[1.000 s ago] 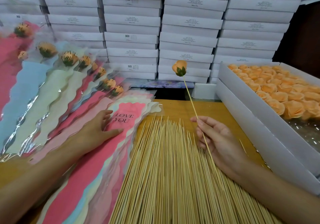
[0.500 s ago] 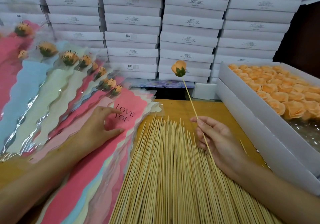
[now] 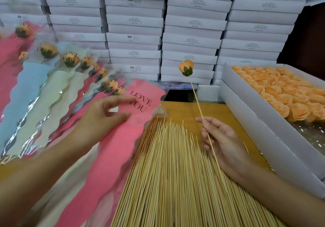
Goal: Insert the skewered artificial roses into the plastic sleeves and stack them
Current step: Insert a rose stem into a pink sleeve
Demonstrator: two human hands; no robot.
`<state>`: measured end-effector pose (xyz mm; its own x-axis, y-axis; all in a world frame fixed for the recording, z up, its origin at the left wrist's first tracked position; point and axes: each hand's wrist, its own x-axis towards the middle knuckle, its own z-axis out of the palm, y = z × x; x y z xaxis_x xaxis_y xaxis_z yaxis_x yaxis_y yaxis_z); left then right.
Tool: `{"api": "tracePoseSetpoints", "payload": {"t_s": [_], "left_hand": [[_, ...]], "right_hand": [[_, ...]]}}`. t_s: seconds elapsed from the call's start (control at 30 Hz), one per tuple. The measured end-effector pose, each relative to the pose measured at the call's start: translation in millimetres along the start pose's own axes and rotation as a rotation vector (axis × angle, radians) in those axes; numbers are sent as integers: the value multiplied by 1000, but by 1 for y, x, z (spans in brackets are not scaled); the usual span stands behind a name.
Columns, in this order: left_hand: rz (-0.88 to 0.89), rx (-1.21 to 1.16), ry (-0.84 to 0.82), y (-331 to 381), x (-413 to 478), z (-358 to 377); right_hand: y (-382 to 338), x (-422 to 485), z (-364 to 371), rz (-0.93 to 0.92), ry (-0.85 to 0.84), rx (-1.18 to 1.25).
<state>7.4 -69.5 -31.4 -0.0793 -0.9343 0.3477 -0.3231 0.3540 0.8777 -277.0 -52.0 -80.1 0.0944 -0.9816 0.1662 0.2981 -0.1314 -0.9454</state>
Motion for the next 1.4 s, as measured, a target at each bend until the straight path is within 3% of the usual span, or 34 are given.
{"api": "tracePoseSetpoints", "payload": {"t_s": [0.13, 0.23, 0.47, 0.73, 1.03, 1.17, 1.4], "left_hand": [[-205, -309, -184, 11, -18, 26], [-265, -407, -278, 9, -30, 44], [-259, -348, -380, -4, -38, 54], [-115, -253, -233, -5, -33, 52], [-226, -330, -592, -4, -30, 45], [-232, -336, -556, -11, -32, 47], [-183, -329, -324, -16, -32, 49]], "right_hand": [[1, 0, 0, -17, 22, 3], [2, 1, -1, -26, 30, 5], [3, 2, -2, -28, 42, -10], [2, 1, -2, -19, 45, -27], [2, 1, 1, -28, 57, -50], [1, 0, 1, -41, 44, -71], [-4, 0, 2, -131, 142, -175]]}}
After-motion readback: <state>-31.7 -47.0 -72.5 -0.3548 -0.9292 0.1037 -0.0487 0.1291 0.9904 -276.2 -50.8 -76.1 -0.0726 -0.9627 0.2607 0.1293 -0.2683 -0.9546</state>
